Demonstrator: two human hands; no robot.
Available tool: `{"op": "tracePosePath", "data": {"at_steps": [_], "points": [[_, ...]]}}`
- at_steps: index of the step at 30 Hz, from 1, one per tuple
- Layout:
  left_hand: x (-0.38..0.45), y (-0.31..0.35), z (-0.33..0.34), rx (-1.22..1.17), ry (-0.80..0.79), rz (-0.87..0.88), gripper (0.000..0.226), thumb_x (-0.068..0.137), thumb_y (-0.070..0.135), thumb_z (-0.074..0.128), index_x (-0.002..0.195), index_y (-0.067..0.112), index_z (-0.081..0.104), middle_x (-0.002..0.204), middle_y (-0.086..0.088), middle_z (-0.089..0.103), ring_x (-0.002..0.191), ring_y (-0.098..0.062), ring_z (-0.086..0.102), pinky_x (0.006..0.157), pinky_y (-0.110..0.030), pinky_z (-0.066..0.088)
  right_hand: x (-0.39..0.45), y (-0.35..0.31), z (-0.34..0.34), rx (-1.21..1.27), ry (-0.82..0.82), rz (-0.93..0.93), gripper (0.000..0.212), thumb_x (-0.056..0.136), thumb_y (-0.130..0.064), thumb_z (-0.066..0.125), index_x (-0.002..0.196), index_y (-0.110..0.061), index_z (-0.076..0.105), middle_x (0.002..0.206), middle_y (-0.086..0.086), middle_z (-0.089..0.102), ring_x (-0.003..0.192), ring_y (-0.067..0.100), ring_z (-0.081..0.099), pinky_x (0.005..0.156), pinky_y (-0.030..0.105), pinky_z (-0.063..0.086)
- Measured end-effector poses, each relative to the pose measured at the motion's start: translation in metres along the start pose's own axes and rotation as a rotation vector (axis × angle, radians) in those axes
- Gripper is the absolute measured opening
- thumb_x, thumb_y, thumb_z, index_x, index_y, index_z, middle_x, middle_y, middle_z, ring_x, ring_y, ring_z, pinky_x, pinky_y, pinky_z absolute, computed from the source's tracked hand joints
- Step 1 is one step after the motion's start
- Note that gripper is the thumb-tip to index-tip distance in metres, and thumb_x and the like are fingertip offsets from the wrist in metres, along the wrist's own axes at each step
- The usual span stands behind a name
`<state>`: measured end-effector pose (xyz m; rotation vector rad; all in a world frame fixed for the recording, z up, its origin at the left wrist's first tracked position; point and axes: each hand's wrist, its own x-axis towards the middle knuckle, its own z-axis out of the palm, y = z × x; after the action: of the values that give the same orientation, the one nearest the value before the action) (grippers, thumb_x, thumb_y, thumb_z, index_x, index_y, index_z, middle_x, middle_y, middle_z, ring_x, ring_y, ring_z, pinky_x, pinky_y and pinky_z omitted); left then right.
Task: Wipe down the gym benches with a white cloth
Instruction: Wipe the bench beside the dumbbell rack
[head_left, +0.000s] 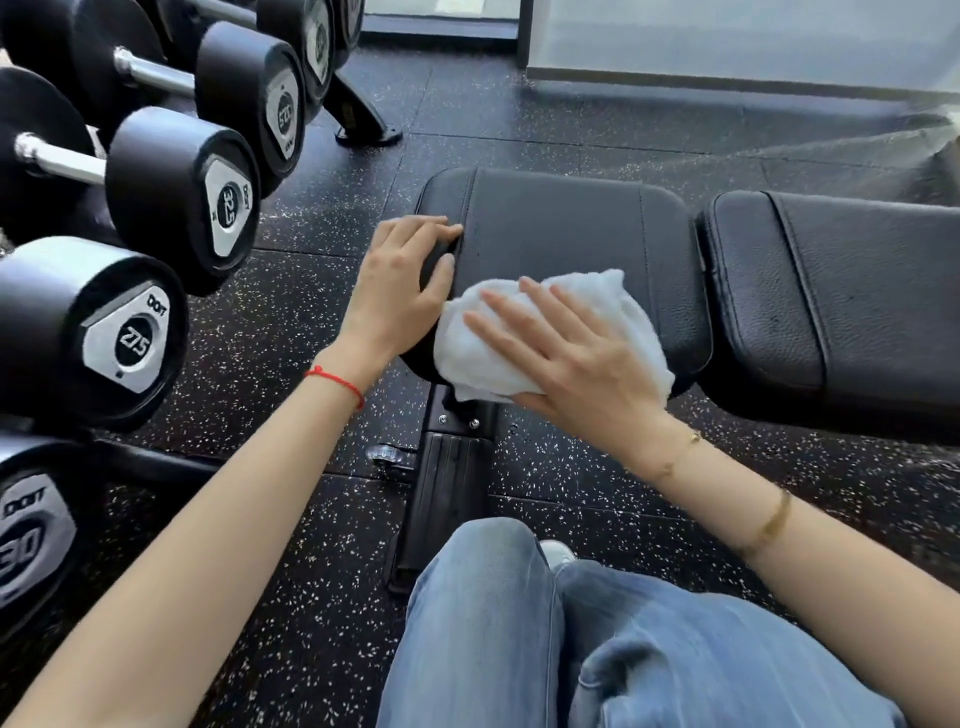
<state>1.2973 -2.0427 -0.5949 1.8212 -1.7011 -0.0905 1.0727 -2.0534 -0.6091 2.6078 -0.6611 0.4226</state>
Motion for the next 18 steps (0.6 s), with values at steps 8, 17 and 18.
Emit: {"op": "tracePosePath", "data": {"at_steps": [8, 17, 18], "points": [[-0.004, 0.0, 0.007, -0.067, 0.057, -0.043, 0.034, 0.094, 0.012, 0.047, 0.125, 0.01, 0.063, 0.132, -0.006, 0.058, 0.128, -0.026, 0.043, 0.113, -0.025, 0.028, -0.021, 0.007, 0.006, 0.056, 0.075, 0.114, 0.058, 0.099, -0.046, 0.057, 0.149, -0.021, 0.043, 0.152, 0.005, 0.046, 0.142, 0.032, 0.04, 0.116, 0.046, 0.035], [-0.005, 0.003, 0.005, -0.068, 0.045, -0.063, 0.038, 0.093, 0.007, 0.045, 0.127, 0.009, 0.061, 0.134, -0.006, 0.057, 0.131, -0.024, 0.042, 0.111, -0.017, 0.022, -0.009, -0.002, 0.002, 0.237, 0.051, 0.119, 0.062, 0.102, -0.059, 0.036, 0.152, -0.023, 0.038, 0.158, 0.001, 0.038, 0.147, 0.023, 0.033, 0.116, 0.045, 0.033], [-0.005, 0.003, 0.005, -0.066, 0.041, -0.06, 0.038, 0.093, 0.007, 0.044, 0.128, 0.009, 0.061, 0.134, -0.006, 0.057, 0.131, -0.025, 0.041, 0.112, -0.018, 0.022, -0.009, -0.002, 0.002, 0.222, 0.078, 0.12, 0.057, 0.103, -0.054, 0.039, 0.15, -0.023, 0.041, 0.156, 0.001, 0.041, 0.144, 0.023, 0.038, 0.113, 0.045, 0.036]]}}
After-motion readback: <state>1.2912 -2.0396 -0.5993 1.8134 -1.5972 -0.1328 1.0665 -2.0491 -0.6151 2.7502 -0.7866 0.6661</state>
